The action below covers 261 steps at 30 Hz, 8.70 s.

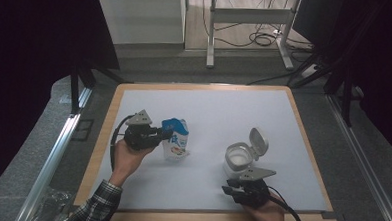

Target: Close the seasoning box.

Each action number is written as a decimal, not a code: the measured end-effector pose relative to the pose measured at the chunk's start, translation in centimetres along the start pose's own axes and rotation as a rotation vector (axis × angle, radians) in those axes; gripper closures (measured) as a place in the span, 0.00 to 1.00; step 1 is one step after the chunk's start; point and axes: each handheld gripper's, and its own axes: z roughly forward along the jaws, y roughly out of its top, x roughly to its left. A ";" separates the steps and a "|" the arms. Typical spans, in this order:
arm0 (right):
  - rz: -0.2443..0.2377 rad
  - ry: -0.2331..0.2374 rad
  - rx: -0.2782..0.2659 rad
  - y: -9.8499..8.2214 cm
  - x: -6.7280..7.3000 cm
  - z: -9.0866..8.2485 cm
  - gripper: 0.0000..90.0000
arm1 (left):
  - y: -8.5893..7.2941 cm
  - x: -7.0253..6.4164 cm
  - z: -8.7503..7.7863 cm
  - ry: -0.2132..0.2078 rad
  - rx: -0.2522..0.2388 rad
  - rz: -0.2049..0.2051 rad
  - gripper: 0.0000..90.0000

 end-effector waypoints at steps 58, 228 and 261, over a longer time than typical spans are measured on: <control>0.074 -0.111 0.003 -1.1 -2.5 -3.4 0.98 | -10.2 -2.5 1.5 0.172 0.224 -0.090 0.06; 0.048 -0.165 -0.073 0.9 -4.5 -2.3 0.47 | -10.9 -2.8 2.1 0.225 0.263 -0.073 0.01; 0.056 -0.244 -0.099 3.6 -5.2 1.3 0.61 | -10.9 -2.8 2.1 0.225 0.264 -0.073 0.01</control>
